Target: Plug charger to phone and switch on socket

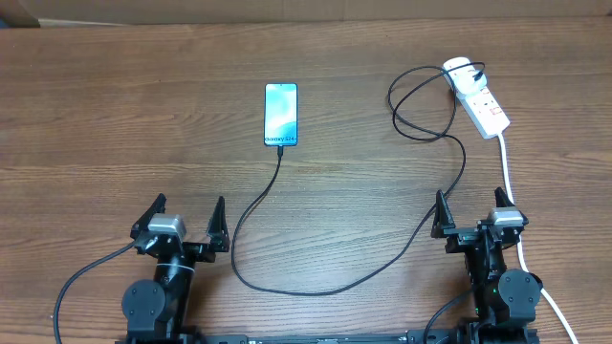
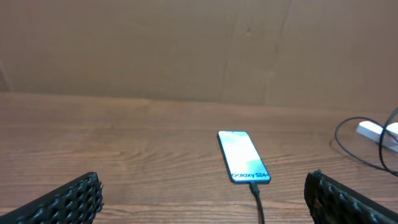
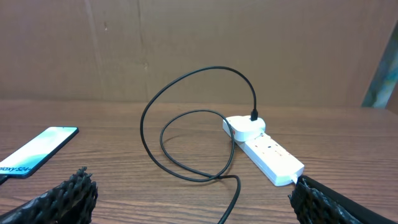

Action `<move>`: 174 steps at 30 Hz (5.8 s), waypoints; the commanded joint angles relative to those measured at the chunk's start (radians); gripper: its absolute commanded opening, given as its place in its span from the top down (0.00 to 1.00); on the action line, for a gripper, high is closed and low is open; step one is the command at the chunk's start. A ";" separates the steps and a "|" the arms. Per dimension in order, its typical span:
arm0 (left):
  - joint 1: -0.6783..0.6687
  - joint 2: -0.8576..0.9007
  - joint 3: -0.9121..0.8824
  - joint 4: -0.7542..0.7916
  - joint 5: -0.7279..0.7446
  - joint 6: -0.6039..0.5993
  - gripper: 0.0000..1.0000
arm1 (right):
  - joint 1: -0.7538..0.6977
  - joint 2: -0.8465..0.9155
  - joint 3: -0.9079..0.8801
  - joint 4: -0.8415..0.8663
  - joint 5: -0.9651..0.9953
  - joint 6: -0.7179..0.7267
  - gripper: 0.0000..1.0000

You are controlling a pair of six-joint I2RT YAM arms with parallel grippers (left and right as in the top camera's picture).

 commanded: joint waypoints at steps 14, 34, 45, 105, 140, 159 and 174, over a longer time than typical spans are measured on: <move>0.007 -0.036 -0.083 0.079 0.016 0.049 0.00 | 0.005 -0.011 -0.011 0.007 0.001 0.002 0.00; 0.007 -0.036 -0.083 0.002 -0.070 0.094 0.00 | 0.005 -0.011 -0.011 0.007 0.001 0.002 0.00; 0.007 -0.036 -0.084 0.005 -0.166 0.041 0.00 | 0.005 -0.011 -0.011 0.007 0.001 0.002 0.00; 0.006 -0.035 -0.083 0.003 -0.139 0.104 0.00 | 0.005 -0.011 -0.011 0.007 0.001 0.002 0.00; 0.006 -0.035 -0.083 0.003 -0.139 0.104 0.00 | 0.010 -0.011 -0.011 0.007 -0.010 0.003 0.00; 0.006 -0.035 -0.083 0.004 -0.139 0.103 0.00 | 0.009 -0.011 -0.011 0.008 -0.006 0.002 0.00; 0.006 -0.035 -0.083 0.003 -0.139 0.104 0.01 | 0.009 -0.011 -0.011 0.008 -0.006 0.002 0.00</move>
